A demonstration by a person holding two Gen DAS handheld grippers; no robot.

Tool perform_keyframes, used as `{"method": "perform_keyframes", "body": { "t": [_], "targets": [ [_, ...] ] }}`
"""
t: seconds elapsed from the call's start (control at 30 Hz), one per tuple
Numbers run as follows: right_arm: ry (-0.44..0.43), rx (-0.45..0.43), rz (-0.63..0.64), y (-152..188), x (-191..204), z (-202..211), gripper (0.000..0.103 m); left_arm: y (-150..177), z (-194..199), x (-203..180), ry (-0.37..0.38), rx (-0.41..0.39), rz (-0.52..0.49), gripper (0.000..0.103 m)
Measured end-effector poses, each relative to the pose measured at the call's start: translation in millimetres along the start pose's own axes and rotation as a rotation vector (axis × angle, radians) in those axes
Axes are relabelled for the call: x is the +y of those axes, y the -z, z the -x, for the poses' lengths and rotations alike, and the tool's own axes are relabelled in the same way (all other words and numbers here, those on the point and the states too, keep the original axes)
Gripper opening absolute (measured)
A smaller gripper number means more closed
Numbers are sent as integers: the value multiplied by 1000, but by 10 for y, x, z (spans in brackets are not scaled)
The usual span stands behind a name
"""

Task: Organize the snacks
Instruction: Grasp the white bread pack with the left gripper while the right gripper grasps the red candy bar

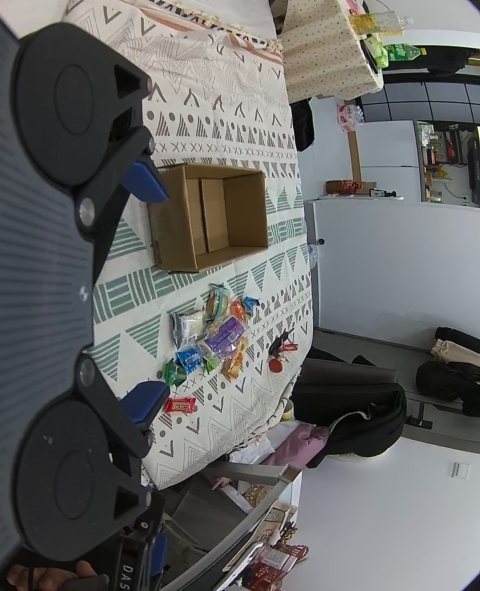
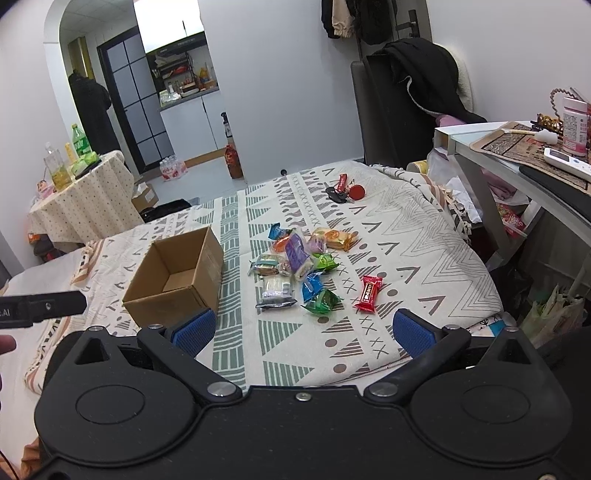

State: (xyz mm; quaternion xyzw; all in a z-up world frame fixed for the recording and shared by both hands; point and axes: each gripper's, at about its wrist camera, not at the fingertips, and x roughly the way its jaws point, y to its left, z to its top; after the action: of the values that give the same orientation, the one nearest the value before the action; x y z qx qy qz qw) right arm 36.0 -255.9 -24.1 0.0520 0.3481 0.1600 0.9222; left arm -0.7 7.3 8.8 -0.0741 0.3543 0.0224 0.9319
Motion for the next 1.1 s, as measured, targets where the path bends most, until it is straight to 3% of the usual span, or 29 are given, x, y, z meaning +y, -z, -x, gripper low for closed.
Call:
{"method": "perform_keyframes", "body": {
  "t": [0.47,1.1],
  "targets": [
    [-2,77,-23,-195,-245,-367,103,-244,-417,-149,50,38,14,102],
    [7,168,-137,-277,-830,-1026,102,-365,-1408,-476,88,187,33,100]
  ]
}}
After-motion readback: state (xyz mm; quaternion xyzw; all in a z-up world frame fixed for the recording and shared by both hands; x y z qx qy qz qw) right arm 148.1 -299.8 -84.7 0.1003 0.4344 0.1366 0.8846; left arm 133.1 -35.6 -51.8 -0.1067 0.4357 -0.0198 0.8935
